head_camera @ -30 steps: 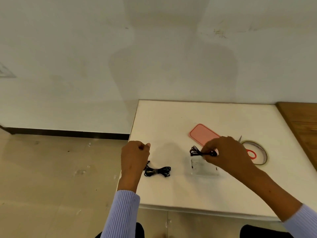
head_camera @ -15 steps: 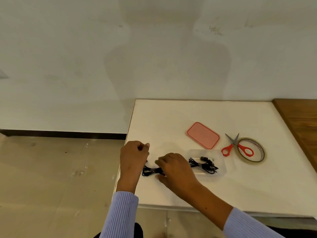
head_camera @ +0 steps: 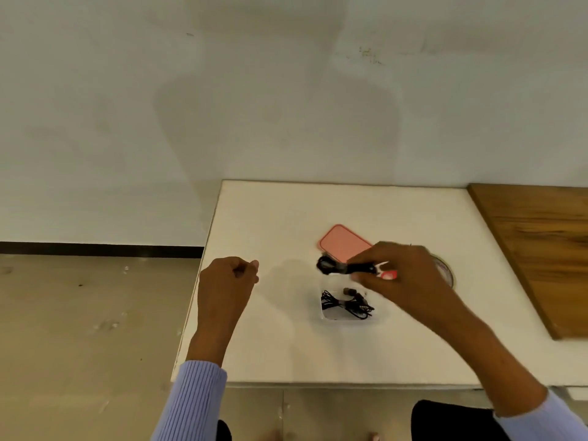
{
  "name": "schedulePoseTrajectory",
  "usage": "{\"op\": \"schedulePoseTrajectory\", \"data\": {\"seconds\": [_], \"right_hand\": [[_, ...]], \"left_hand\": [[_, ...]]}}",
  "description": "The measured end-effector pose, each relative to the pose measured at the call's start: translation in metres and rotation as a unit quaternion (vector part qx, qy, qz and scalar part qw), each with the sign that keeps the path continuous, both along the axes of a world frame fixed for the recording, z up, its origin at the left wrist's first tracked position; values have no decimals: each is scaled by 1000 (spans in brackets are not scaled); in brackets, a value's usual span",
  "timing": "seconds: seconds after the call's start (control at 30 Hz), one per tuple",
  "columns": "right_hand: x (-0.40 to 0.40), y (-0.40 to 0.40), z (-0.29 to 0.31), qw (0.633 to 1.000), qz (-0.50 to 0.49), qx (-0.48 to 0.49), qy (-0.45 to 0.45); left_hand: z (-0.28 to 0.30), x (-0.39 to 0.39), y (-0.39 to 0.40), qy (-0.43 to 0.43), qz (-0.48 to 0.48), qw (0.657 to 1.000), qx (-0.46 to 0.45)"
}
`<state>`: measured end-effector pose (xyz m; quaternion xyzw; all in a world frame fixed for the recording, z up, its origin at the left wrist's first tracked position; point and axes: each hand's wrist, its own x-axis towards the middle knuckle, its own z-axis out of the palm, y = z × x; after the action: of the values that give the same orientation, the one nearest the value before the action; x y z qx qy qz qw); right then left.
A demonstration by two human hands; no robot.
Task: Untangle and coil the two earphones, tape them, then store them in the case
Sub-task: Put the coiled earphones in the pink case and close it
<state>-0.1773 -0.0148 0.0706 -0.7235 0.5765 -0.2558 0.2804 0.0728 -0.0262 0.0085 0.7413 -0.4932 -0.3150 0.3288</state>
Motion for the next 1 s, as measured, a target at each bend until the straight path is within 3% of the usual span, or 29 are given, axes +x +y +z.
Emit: {"op": "schedulePoseTrajectory", "data": {"seconds": [0.4,0.57,0.67,0.93,1.0], "right_hand": [[-18,-5,-40,978,64,118,157],[-28,-26,-41,997,-50,27,42],[-29,-47,-54,994,-103,5,36],[-1,-83,-71,955,-36,115,270],[2,-89,-72,953,-37,115,278]], "left_hand": [[0,-18,-3,3,-40,999,10],[1,-32,-4,17,-74,997,17],[2,-42,-3,20,-96,995,22],[3,-50,-6,16,-112,993,17],[5,-51,-6,21,-113,993,17]]}}
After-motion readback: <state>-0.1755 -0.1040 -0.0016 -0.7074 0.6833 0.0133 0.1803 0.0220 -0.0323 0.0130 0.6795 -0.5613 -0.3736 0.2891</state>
